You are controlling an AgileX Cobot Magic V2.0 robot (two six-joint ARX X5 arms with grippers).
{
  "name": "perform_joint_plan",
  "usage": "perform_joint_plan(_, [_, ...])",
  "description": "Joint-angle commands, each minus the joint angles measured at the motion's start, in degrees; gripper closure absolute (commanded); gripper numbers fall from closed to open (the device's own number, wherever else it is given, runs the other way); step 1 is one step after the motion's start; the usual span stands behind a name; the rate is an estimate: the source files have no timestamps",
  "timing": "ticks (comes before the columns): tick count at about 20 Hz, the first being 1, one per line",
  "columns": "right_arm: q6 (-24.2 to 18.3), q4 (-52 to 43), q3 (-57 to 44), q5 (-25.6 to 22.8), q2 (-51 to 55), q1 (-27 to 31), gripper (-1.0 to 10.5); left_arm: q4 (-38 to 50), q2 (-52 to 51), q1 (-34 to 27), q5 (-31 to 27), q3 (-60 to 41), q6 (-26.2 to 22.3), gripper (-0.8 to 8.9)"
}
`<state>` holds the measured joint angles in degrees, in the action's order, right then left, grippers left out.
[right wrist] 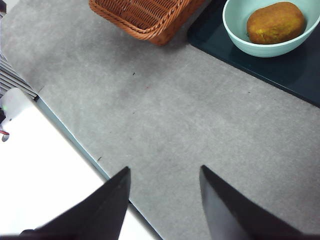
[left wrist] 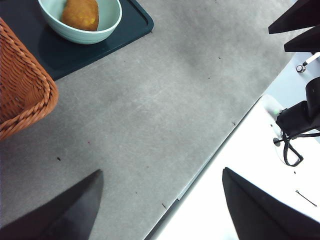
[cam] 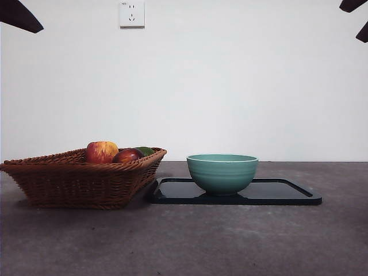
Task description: Pick up the wifruite, put it on the bowl, pick up the plate, put it on desk
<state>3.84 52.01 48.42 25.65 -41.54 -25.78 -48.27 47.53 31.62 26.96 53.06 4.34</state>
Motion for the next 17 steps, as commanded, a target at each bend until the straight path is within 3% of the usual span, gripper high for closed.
perform_joint_plan(1, [-0.24, -0.52, 0.42, 0.28, -0.24, -0.31, 7.3, 0.31, 0.33, 0.33, 0.09, 0.46, -0.68, 4.39])
perform_joint_plan(8, [-0.24, -0.55, 0.42, 0.28, -0.24, -0.31, 7.3, 7.48, 3.23, 0.33, 0.02, 2.38, 1.77, 4.38])
perform_joint_plan(17, [0.22, -0.5, 0.44, 2.43, 0.24, -0.31, 7.3, 7.63, 29.66, 0.39, -2.99, 24.41, -4.22, 4.38])
